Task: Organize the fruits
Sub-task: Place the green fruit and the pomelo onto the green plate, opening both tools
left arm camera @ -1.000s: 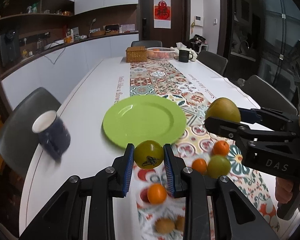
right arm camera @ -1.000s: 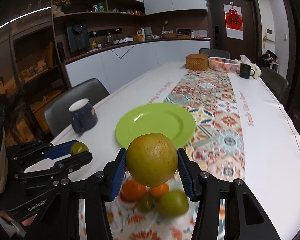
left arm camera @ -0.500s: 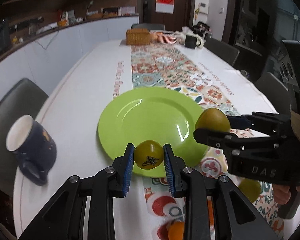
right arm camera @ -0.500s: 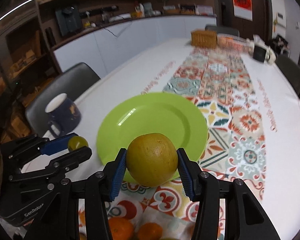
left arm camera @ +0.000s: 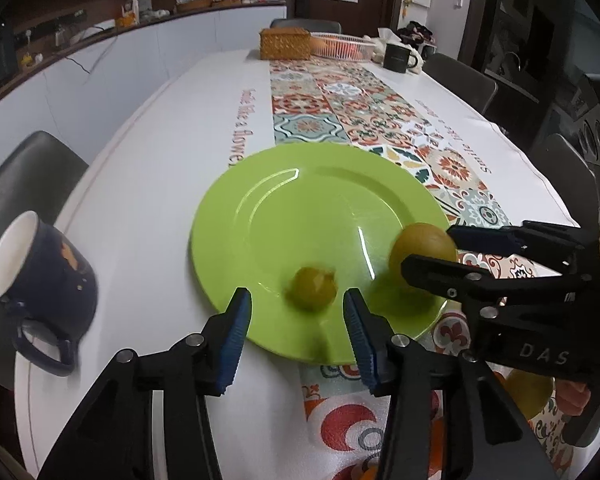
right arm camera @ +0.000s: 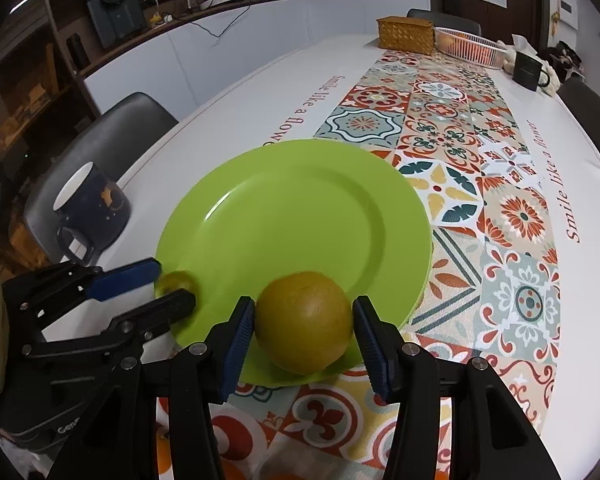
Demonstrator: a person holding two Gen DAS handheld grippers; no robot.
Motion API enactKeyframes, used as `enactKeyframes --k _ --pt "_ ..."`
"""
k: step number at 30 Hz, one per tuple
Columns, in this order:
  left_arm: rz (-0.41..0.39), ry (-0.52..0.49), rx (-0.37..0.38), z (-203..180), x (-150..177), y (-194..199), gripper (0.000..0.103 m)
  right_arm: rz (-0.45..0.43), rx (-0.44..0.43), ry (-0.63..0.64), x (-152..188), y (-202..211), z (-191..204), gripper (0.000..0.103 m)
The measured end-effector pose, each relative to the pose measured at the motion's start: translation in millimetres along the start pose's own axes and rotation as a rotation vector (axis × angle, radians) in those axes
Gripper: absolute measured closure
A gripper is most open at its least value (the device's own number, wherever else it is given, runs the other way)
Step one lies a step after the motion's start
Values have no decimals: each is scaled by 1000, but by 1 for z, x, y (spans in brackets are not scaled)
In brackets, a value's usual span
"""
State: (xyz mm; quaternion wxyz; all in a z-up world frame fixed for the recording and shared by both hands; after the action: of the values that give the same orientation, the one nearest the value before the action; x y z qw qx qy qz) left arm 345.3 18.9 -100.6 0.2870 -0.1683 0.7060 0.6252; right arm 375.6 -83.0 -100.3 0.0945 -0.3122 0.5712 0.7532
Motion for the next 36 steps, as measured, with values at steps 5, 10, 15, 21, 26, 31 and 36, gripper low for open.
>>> enactKeyframes --k 5,10,15,21,26,31,36 --pt "-38 1 -31 1 0 22 44 -58 36 -3 0 21 -3 42" --pt "-89 -28 -76 -8 8 55 34 -127 64 8 9 55 -1 42" --pt "-143 -54 -108 -20 16 88 25 -207 80 28 22 93 5 37" --pt "-208 -42 -107 -28 31 129 17 -283 98 47 41 133 13 33" --pt "-251 -58 -122 -33 48 159 14 -319 105 59 60 158 24 32" --pt "-288 -93 -139 -36 68 184 13 -339 97 85 81 176 41 32" --pt "-298 -101 -138 -36 87 199 12 -351 93 125 98 188 57 32"
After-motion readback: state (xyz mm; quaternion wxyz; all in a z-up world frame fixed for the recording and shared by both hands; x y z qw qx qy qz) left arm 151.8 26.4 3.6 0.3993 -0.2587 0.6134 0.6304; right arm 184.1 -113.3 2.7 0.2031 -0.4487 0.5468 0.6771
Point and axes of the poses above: each gripper's, at about its wrist camera, not at the fingertips, and y roughly against the way its jaws point, z to its left, x to its underside, the point moved 7 cm from there along -y, roughly the way its jaws point, and after that the axes turned 1 degree about x, right-handed, at the moved point
